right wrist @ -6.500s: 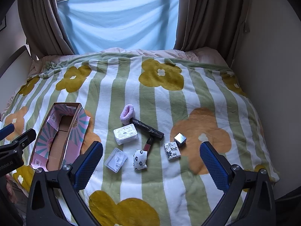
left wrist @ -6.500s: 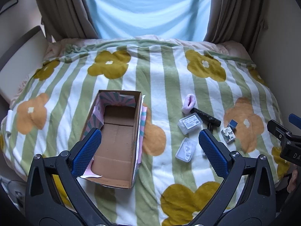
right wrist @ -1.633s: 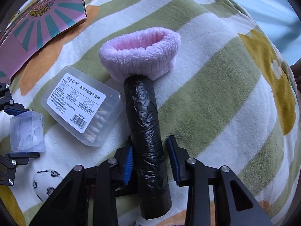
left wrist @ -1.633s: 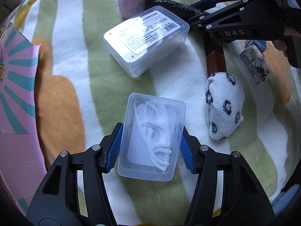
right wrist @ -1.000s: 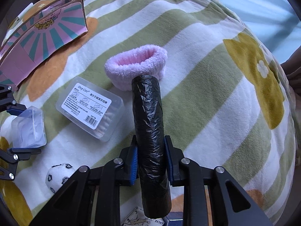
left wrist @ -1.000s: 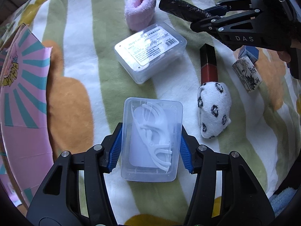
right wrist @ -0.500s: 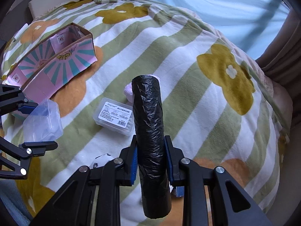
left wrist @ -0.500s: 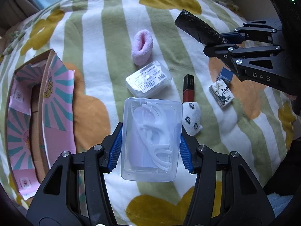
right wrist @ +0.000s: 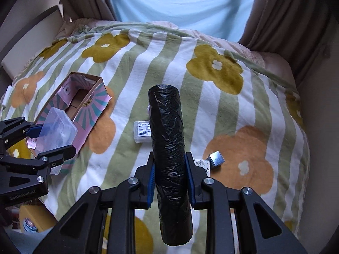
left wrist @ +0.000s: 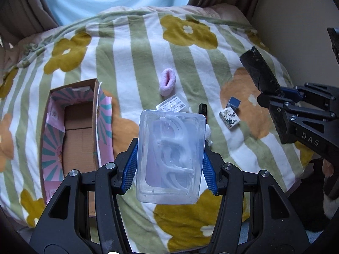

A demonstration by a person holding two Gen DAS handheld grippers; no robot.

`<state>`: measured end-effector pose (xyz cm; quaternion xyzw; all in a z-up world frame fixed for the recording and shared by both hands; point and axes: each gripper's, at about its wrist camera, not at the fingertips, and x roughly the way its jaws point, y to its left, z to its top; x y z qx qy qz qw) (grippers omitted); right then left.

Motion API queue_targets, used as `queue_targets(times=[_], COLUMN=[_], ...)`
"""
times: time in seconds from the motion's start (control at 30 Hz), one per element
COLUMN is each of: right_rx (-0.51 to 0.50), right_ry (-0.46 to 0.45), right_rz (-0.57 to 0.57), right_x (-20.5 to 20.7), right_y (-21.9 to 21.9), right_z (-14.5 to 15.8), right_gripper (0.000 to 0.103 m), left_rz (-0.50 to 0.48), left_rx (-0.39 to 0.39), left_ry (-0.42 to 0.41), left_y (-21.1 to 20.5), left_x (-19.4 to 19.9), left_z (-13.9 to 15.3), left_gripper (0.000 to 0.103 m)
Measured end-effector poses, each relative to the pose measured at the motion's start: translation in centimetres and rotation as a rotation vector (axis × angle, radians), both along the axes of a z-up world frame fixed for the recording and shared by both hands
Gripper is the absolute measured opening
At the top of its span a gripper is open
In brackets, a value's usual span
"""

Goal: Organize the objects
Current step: 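Lift the floss case with the left gripper while the right lifts the black handle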

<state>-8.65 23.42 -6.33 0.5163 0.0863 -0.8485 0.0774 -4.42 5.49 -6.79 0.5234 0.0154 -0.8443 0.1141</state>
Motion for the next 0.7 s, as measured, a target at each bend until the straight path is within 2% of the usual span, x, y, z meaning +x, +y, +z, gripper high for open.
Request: queue_targets(times=[0.2, 0.3, 0.5, 0.7], right_rx=[-0.039, -0.049, -0.057, -0.064], right_ry=[0.026, 0.041, 0.058, 0.075], right_rz=[-0.158, -0.202, -0.217, -0.164], right_x=[4.0, 5.4, 6.2, 5.5], right_y=[-0.1, -0.3, -1.7, -4.8], right_z=[3.6, 4.8, 5.9, 6.6], right_gripper=[0.023, 0.023, 0.023, 0.023], left_rz=[0.000, 0.007, 0.020, 0.069], left_rx=[-0.004, -0.011, -0.018, -0.027], left_ry=[0.045, 0.064, 0.082, 0.107], left_y=[0.2, 0.1, -1.0, -3.4], left_x=[2.6, 3.7, 5.5, 7.4], left_z=[4.4, 6.0, 7.4, 8.8], left_gripper=[0.051, 0.051, 0.051, 0.051])
